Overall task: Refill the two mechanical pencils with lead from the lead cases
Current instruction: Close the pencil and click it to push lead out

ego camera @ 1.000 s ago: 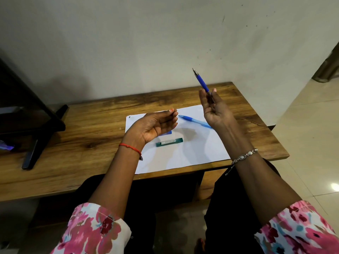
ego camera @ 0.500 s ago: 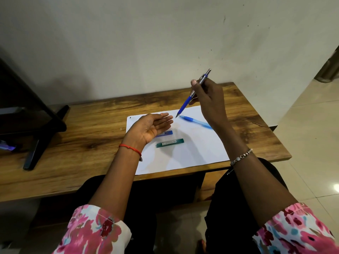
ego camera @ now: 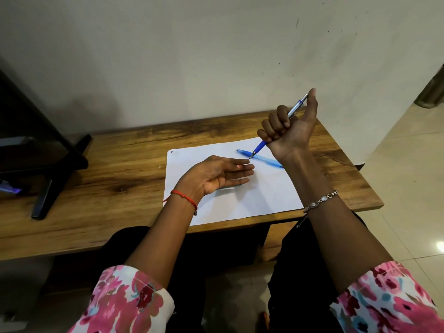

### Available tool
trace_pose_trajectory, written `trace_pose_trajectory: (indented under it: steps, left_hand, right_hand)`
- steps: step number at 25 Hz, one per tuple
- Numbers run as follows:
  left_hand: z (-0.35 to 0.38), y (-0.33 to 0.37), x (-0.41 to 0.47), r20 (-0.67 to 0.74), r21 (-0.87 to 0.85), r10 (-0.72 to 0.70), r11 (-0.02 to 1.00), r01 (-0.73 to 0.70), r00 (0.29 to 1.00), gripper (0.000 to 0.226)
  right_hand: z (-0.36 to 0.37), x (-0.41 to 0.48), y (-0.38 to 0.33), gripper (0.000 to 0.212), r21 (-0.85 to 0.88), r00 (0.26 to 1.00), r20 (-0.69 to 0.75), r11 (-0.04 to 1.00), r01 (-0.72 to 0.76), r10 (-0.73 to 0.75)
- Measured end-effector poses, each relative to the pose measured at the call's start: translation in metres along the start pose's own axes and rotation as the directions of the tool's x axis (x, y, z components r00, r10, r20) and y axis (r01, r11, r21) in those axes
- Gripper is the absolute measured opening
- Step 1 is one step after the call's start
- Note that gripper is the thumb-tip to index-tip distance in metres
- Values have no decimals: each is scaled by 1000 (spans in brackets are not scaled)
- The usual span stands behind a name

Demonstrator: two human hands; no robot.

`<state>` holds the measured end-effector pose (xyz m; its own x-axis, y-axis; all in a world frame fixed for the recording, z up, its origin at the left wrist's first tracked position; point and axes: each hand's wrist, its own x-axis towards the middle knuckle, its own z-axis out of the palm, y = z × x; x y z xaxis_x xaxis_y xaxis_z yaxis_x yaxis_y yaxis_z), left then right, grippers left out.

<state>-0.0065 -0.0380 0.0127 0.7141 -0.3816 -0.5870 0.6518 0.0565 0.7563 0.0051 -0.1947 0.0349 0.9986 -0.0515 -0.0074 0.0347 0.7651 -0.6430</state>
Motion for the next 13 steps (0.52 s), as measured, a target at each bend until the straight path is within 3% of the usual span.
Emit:
trace_pose_trajectory:
  steps: [13]
  left_hand:
    - [5,-3,0,12,-57,5,998,-4,1000,15]
  right_hand:
    - [5,-6,-7,69,6,998,-48,999,35,-34]
